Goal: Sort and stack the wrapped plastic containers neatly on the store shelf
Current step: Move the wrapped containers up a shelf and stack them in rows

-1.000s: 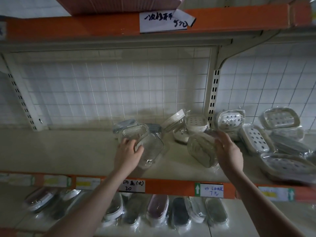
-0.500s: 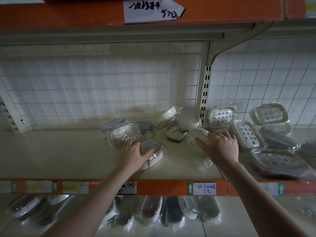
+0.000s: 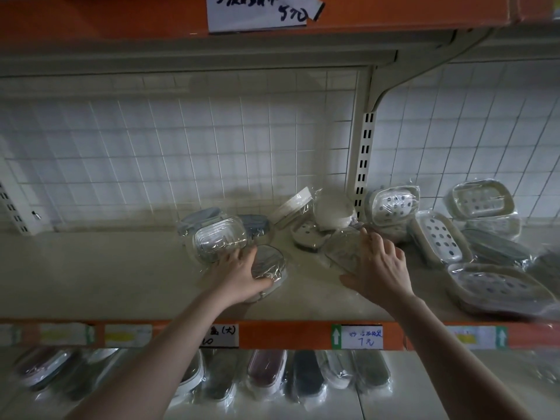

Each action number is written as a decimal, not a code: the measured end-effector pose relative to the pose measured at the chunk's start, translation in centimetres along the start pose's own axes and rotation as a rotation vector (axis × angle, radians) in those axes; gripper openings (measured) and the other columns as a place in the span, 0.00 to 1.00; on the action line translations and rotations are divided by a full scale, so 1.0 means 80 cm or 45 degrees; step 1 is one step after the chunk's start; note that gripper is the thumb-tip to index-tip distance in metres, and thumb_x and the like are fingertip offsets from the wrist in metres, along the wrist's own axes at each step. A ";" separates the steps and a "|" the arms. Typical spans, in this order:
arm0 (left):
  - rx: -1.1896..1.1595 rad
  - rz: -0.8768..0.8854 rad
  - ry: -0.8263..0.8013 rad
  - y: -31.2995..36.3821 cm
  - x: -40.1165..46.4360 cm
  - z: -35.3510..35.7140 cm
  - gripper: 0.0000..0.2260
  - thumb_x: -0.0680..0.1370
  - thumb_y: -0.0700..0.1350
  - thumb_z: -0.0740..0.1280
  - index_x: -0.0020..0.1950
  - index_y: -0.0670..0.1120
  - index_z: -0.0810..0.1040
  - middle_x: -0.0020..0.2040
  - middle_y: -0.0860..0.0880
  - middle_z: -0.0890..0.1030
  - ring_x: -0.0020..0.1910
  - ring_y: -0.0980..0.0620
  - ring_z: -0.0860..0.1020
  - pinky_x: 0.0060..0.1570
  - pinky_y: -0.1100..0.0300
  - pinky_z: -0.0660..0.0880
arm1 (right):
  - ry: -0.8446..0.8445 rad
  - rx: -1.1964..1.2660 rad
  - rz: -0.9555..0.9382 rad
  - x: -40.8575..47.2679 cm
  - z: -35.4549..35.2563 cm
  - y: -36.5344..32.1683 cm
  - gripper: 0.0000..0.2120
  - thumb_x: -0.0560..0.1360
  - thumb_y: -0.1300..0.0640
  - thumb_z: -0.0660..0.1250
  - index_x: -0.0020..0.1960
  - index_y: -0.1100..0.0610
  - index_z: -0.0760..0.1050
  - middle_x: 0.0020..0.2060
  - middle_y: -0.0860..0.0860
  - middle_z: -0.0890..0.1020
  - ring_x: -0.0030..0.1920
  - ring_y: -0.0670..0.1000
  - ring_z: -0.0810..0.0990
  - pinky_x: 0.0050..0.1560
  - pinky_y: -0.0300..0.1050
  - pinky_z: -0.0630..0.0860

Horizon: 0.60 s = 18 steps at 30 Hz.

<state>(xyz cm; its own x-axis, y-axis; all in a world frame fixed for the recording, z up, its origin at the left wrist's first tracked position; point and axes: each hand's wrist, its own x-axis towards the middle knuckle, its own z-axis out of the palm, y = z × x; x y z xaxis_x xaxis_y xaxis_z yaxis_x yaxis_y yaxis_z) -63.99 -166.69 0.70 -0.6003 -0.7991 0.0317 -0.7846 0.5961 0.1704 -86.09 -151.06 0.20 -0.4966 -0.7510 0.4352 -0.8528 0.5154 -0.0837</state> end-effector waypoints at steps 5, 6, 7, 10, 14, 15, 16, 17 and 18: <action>-0.164 -0.075 0.042 0.004 -0.008 -0.001 0.38 0.71 0.65 0.65 0.77 0.56 0.54 0.77 0.47 0.54 0.75 0.44 0.54 0.70 0.48 0.60 | -0.030 0.025 -0.012 -0.008 -0.007 0.003 0.34 0.68 0.41 0.67 0.72 0.49 0.64 0.60 0.58 0.71 0.60 0.62 0.70 0.58 0.58 0.68; -0.197 -0.098 0.078 0.006 -0.011 0.000 0.38 0.70 0.66 0.66 0.76 0.56 0.56 0.76 0.47 0.56 0.75 0.44 0.56 0.70 0.48 0.60 | -0.043 0.031 -0.007 -0.009 -0.010 0.001 0.33 0.69 0.40 0.67 0.71 0.48 0.66 0.60 0.58 0.71 0.59 0.62 0.70 0.58 0.58 0.68; -0.222 -0.118 0.110 0.008 -0.014 0.000 0.39 0.69 0.67 0.66 0.76 0.56 0.57 0.76 0.46 0.57 0.74 0.43 0.57 0.70 0.48 0.60 | -0.046 0.044 0.005 -0.010 -0.013 -0.001 0.31 0.69 0.40 0.67 0.70 0.47 0.67 0.59 0.58 0.71 0.59 0.62 0.70 0.58 0.57 0.68; -0.247 -0.140 0.165 0.017 -0.028 -0.001 0.39 0.69 0.68 0.66 0.75 0.56 0.58 0.75 0.46 0.59 0.73 0.43 0.59 0.71 0.48 0.60 | -0.036 0.125 0.095 -0.016 -0.024 -0.005 0.28 0.70 0.40 0.66 0.68 0.46 0.68 0.59 0.58 0.71 0.59 0.61 0.70 0.58 0.55 0.68; -0.187 -0.171 0.268 0.028 -0.050 -0.011 0.38 0.70 0.68 0.65 0.75 0.55 0.58 0.74 0.45 0.60 0.71 0.44 0.63 0.67 0.52 0.63 | -0.090 0.185 0.186 -0.028 -0.040 -0.006 0.27 0.71 0.37 0.63 0.68 0.45 0.67 0.61 0.59 0.70 0.61 0.62 0.69 0.59 0.54 0.67; -0.166 -0.180 0.302 0.029 -0.055 -0.013 0.37 0.70 0.68 0.65 0.74 0.55 0.59 0.73 0.45 0.62 0.70 0.44 0.65 0.66 0.52 0.65 | -0.103 0.192 0.202 -0.032 -0.044 -0.005 0.28 0.71 0.36 0.63 0.68 0.45 0.67 0.61 0.59 0.70 0.61 0.62 0.69 0.59 0.54 0.67; -0.156 -0.190 0.333 0.031 -0.061 -0.014 0.37 0.70 0.68 0.65 0.74 0.55 0.60 0.72 0.45 0.63 0.69 0.44 0.66 0.65 0.52 0.65 | -0.113 0.199 0.219 -0.037 -0.047 -0.005 0.28 0.71 0.36 0.63 0.67 0.46 0.67 0.62 0.58 0.70 0.61 0.62 0.69 0.59 0.54 0.66; -0.156 -0.204 0.360 0.032 -0.068 -0.015 0.37 0.70 0.68 0.65 0.74 0.54 0.60 0.71 0.46 0.64 0.68 0.43 0.67 0.64 0.51 0.66 | -0.122 0.203 0.232 -0.042 -0.050 -0.004 0.28 0.71 0.35 0.62 0.67 0.46 0.68 0.62 0.58 0.70 0.61 0.62 0.68 0.60 0.53 0.66; -0.159 -0.216 0.389 0.034 -0.075 -0.016 0.37 0.70 0.68 0.65 0.74 0.54 0.61 0.70 0.46 0.65 0.67 0.43 0.67 0.64 0.51 0.65 | -0.132 0.208 0.240 -0.047 -0.053 -0.004 0.29 0.71 0.34 0.62 0.67 0.46 0.67 0.62 0.58 0.70 0.62 0.62 0.68 0.60 0.53 0.66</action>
<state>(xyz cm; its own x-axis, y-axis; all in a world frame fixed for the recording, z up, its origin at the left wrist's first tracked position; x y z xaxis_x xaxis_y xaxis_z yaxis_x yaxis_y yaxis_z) -62.32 -160.38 2.22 -0.3747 -0.8833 0.2817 -0.8326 0.4542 0.3168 -83.27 -146.65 2.41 -0.6561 -0.6903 0.3050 -0.7541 0.5834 -0.3017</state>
